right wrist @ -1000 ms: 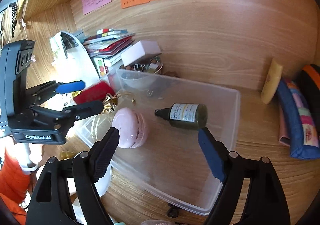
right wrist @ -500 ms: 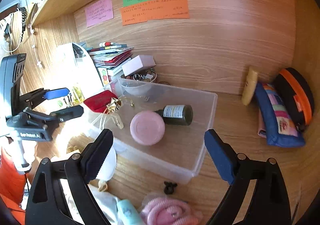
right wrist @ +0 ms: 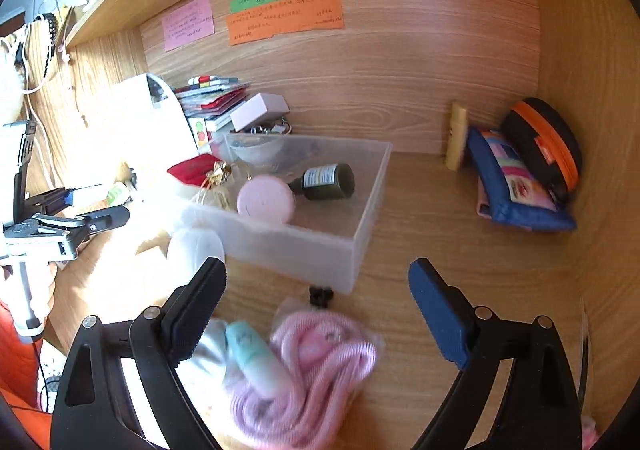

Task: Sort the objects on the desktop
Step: 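Withdraw both tools from the box back over the desk, then grasp the gold bell ornament with the left tool while the right tool grasps the beige drawstring pouch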

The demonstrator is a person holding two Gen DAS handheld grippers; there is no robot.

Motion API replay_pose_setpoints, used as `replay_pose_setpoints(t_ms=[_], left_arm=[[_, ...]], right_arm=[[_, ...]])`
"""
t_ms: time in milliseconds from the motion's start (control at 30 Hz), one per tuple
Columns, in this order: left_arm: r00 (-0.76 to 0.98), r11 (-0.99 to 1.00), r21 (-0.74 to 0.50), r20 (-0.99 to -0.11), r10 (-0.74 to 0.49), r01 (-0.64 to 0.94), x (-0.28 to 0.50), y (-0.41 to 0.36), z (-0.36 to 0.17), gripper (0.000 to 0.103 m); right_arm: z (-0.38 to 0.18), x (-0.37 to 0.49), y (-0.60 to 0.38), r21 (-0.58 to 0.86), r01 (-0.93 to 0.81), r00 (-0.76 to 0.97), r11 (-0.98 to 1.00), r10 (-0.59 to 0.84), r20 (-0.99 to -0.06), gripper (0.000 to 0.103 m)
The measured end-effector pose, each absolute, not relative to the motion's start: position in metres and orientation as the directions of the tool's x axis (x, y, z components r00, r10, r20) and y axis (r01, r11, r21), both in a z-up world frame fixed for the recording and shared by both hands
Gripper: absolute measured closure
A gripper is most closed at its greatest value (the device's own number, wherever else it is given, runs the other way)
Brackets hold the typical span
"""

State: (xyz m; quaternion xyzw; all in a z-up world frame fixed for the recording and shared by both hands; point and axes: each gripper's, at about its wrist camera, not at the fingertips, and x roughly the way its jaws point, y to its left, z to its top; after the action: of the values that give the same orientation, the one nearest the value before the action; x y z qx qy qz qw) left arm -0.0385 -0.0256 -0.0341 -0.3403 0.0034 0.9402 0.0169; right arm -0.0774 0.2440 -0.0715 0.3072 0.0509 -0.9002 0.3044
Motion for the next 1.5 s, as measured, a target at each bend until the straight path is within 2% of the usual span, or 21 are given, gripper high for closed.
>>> replay_pose_setpoints(t_ms=[367, 533, 800, 933, 1000, 1067, 1200, 1267, 1367, 1500], left_arm=[[-0.780, -0.998, 0.061, -0.626, -0.021, -0.022, 0.007, -0.018, -0.047, 0.007], [-0.770, -0.999, 0.039, -0.637, -0.038, 0.017, 0.024, -0.035, -0.053, 0.006], [-0.715, -0.998, 0.055, -0.696, -0.070, 0.044, 0.015, -0.054, -0.074, 0.005], [-0.727, -0.997, 0.066, -0.683, -0.071, 0.036, 0.007, -0.063, -0.073, 0.006], [-0.728, -0.999, 0.040, -0.684, -0.047, 0.026, 0.003, -0.070, -0.071, 0.014], [-0.721, -1.000, 0.019, -0.693, -0.023, 0.014, -0.002, -0.075, -0.072, 0.028], [-0.697, -1.000, -0.002, -0.717, 0.006, -0.007, -0.017, -0.079, -0.079, 0.038], [-0.680, -1.000, -0.002, -0.733, 0.020, -0.027, -0.025, -0.078, -0.084, 0.047], [-0.649, -0.998, -0.004, -0.760, 0.045, -0.065, -0.038, -0.072, -0.091, 0.055], [-0.633, -0.994, -0.027, -0.769, 0.089, -0.107, -0.048, -0.064, -0.096, 0.057]], right_arm=[[-0.083, -0.030, 0.242, 0.081, 0.630, -0.596, -0.773, -0.547, -0.587, 0.012], [-0.089, -0.011, 0.234, 0.081, 0.683, -0.556, -0.726, -0.588, -0.587, 0.012], [-0.113, 0.013, 0.208, 0.092, 0.763, -0.453, -0.640, -0.629, -0.632, 0.012], [-0.121, 0.015, 0.197, 0.102, 0.771, -0.429, -0.628, -0.631, -0.646, 0.012], [-0.122, 0.014, 0.194, 0.098, 0.772, -0.429, -0.628, -0.628, -0.649, 0.012], [-0.122, 0.012, 0.190, 0.097, 0.772, -0.430, -0.628, -0.628, -0.648, 0.012], [-0.122, 0.006, 0.182, 0.107, 0.781, -0.413, -0.616, -0.636, -0.652, 0.012], [-0.122, 0.006, 0.181, 0.102, 0.784, -0.415, -0.613, -0.638, -0.649, 0.013], [-0.121, 0.005, 0.178, 0.098, 0.786, -0.414, -0.611, -0.636, -0.651, 0.014], [-0.126, 0.001, 0.174, 0.096, 0.781, -0.407, -0.617, -0.619, -0.672, 0.014]])
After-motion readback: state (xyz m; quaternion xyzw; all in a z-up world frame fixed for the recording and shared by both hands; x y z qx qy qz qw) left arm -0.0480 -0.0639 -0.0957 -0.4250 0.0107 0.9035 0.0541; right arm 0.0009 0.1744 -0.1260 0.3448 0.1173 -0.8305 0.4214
